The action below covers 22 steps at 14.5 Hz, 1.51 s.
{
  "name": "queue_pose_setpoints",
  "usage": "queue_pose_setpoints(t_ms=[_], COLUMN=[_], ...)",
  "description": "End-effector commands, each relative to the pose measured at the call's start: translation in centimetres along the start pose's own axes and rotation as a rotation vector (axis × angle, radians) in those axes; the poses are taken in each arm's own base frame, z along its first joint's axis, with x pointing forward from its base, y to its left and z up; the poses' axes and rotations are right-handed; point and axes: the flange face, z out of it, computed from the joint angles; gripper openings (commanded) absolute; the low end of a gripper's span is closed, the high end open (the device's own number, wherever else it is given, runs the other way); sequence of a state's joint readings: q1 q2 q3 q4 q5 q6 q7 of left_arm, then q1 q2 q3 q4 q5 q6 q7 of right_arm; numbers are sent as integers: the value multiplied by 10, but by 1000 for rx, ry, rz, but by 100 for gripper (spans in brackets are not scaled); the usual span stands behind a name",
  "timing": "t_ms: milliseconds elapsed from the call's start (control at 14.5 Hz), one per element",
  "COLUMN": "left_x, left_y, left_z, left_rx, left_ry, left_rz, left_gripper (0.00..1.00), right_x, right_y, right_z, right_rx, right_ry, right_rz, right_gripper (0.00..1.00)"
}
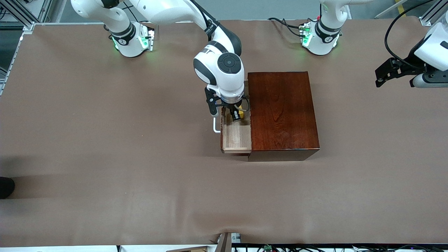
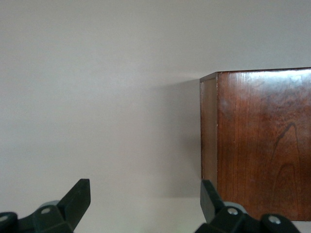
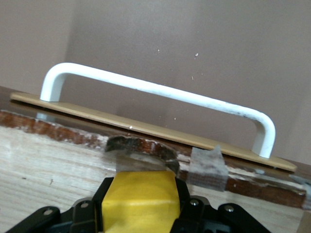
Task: Open drawer, take yellow block, close drawer
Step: 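Lift the cube out with the right gripper while the left gripper returns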
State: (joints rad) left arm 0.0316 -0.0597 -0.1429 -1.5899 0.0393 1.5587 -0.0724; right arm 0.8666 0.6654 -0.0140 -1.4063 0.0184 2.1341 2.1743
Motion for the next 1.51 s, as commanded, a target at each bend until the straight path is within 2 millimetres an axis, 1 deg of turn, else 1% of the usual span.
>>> queue_pose_setpoints(t_ms=[0, 69, 207, 275, 413, 551, 620, 757, 826, 895, 964, 1033, 1102, 1171, 1240, 1308, 1377, 1446], left_x=[4, 4, 3, 3, 2, 0, 0, 2, 2, 3, 3, 3, 3, 3, 3, 4, 7, 10], left_y=[-2, -2, -1, -1, -1, -1, -2, -2, -1, -1, -1, 2, 2, 4, 6, 7, 16, 31], left_z=[3, 3, -1, -1, -2, -3, -3, -1, -1, -2, -2, -2, -3, -5, -6, -4, 1, 6], left_rx=[-15, -15, -17, -17, -16, -16, -15, -16, -16, -17, -9, -9, -10, -15, -18, -20, -22, -25], left_ry=[18, 18, 25, 25, 25, 19, 16, 13, 15, 18, 18, 18, 21, 24, 27, 24, 14, 4], left_rz=[14, 12, 13, 12, 13, 6, 4, 3, 6, 4, 4, 9, 9, 7, 8, 13, 32, 61], left_gripper=[100, 100, 100, 100, 100, 100, 100, 100, 100, 100, 100, 100, 100, 100, 100, 100, 100, 100], right_x=[-1, 3, 15, 27, 39, 56, 65, 78, 90, 105, 118, 133, 137, 146, 164, 177, 194, 213], right_y=[-3, -7, -23, -32, -44, -57, -63, -66, -69, -74, -78, -84, -85, -89, -95, -97, -98, -101], right_z=[-12, -18, -41, -51, -71, -91, -98, -106, -118, -134, -138, -137, -137, -138, -138, -138, -138, -139], right_rx=[7, 7, -5, -16, -17, -24, -30, -59, -67, -61, -59, -60, -59, -55, -56, -73, -101, -117], right_ry=[15, 16, 16, 13, 5, -23, -26, -26, -47, -65, -66, -67, -68, -68, -68, -65, -62, -63], right_rz=[17, 25, 52, 76, 99, 130, 143, 97, 69, 46, 21, -20, -77, -107, -133, -175, -221, -265], right_gripper=[0, 0, 0, 0, 0, 0, 0, 0, 0, 0, 0, 0, 0, 0, 0, 0, 0, 0])
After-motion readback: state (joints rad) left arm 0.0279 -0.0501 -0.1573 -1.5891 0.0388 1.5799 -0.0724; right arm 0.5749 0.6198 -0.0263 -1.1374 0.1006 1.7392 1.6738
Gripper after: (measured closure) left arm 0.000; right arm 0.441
